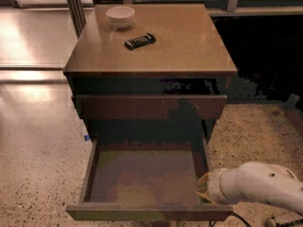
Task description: Close middle drawer
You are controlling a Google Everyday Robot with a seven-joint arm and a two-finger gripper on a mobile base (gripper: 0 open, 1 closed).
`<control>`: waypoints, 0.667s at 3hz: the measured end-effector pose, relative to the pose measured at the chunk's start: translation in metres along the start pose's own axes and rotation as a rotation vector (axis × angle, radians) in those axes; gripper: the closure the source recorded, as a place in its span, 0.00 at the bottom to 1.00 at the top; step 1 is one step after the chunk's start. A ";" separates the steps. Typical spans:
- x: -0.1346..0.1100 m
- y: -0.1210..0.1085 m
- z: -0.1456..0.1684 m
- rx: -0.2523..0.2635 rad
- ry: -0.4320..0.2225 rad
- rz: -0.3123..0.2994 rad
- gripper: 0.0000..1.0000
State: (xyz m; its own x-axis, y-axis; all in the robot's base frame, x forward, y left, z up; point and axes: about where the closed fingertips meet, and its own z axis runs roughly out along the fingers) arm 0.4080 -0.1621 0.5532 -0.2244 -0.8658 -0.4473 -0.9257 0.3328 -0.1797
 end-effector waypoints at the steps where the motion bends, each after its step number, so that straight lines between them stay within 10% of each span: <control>1: 0.000 0.000 0.000 0.000 0.000 0.000 0.95; 2: 0.000 0.000 0.000 0.000 0.000 0.000 1.00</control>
Offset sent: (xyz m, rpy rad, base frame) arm 0.0000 0.0000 0.0000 0.0000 0.0000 0.0000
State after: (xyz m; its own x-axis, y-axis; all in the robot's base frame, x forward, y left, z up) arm 0.4079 -0.1621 0.5532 -0.2242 -0.8658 -0.4473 -0.9257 0.3327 -0.1799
